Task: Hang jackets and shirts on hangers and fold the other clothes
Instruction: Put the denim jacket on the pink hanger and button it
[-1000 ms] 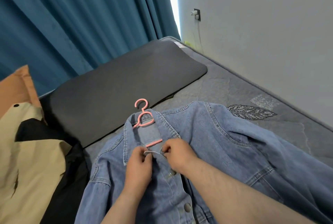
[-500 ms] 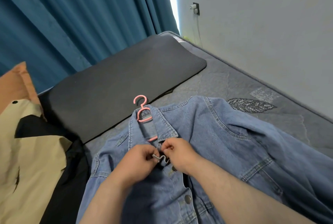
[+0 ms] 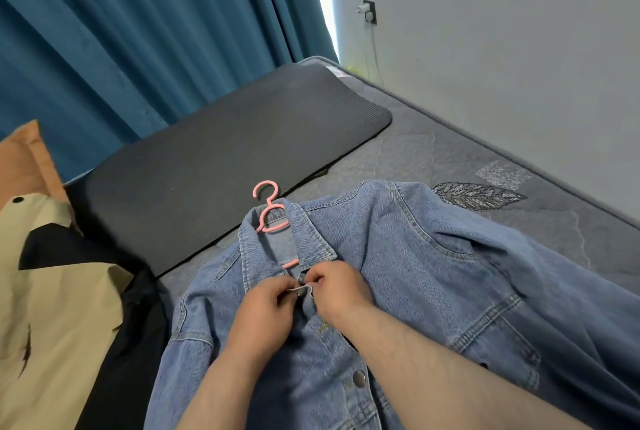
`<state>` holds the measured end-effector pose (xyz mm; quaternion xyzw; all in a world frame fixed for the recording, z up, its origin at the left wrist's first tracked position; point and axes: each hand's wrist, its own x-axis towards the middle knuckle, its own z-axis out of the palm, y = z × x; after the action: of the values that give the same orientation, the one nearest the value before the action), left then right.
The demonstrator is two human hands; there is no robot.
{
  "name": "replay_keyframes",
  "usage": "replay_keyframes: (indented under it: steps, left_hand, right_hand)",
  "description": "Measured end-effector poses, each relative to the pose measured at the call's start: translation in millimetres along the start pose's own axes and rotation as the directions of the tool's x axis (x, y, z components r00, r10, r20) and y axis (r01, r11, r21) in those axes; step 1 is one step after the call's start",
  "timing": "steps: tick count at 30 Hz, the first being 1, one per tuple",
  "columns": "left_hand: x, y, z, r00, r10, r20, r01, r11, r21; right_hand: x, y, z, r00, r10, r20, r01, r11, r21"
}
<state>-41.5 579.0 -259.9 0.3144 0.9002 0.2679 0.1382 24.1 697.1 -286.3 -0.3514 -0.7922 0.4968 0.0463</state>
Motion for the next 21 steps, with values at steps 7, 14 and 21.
replay_keyframes:
  steps: [7, 14, 21]
  left_hand:
    - [10, 7, 1, 0.993, -0.070, 0.099, 0.070, 0.997, 0.013]
    - [4, 7, 12, 0.985, -0.169, -0.029, 0.161, 0.969, -0.185]
    - [-1, 9, 21, 0.942, -0.291, -0.168, 0.212, 0.902, -0.375]
  right_hand:
    - [3, 7, -3, 0.995, 0.003, 0.103, -0.049, 0.893, 0.447]
    - [-2, 12, -5, 0.993, -0.026, 0.118, -0.039, 0.856, 0.516]
    - [-2, 14, -6, 0.991, -0.064, 0.115, -0.001, 0.870, 0.493]
